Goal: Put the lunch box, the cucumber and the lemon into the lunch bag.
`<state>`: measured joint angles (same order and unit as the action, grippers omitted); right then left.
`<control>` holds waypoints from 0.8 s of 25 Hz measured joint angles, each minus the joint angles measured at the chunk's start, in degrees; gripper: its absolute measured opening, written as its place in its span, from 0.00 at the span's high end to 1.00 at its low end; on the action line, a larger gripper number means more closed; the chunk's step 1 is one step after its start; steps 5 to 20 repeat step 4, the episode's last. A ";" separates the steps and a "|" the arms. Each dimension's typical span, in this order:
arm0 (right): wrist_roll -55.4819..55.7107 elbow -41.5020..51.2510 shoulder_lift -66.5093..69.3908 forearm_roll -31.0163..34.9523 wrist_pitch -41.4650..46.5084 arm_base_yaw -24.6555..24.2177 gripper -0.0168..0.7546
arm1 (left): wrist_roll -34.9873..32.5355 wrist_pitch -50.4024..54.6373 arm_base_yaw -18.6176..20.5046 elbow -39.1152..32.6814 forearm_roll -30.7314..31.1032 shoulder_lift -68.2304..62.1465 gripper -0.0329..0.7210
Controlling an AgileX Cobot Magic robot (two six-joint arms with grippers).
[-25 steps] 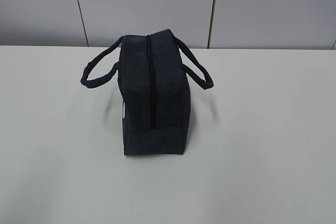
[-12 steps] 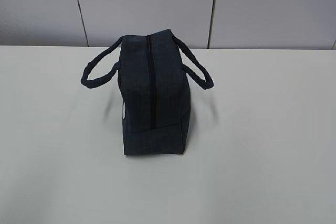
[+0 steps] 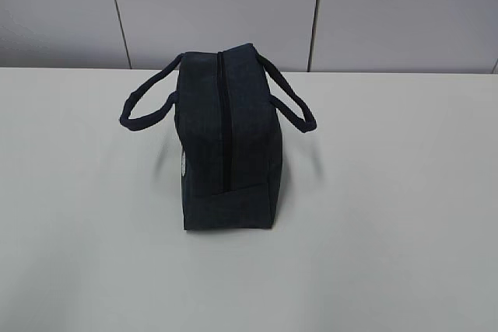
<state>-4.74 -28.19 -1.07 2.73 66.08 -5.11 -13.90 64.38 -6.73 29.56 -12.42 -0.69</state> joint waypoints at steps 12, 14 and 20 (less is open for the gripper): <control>0.00 0.00 0.00 0.00 0.00 0.00 0.54 | 0.00 0.00 0.00 0.00 0.00 0.00 0.64; 0.00 0.00 0.00 0.00 0.00 0.00 0.54 | 0.00 0.00 0.00 0.00 0.00 0.00 0.64; 0.00 0.00 0.00 0.00 0.00 0.00 0.54 | 0.00 0.00 0.00 0.00 0.00 0.00 0.64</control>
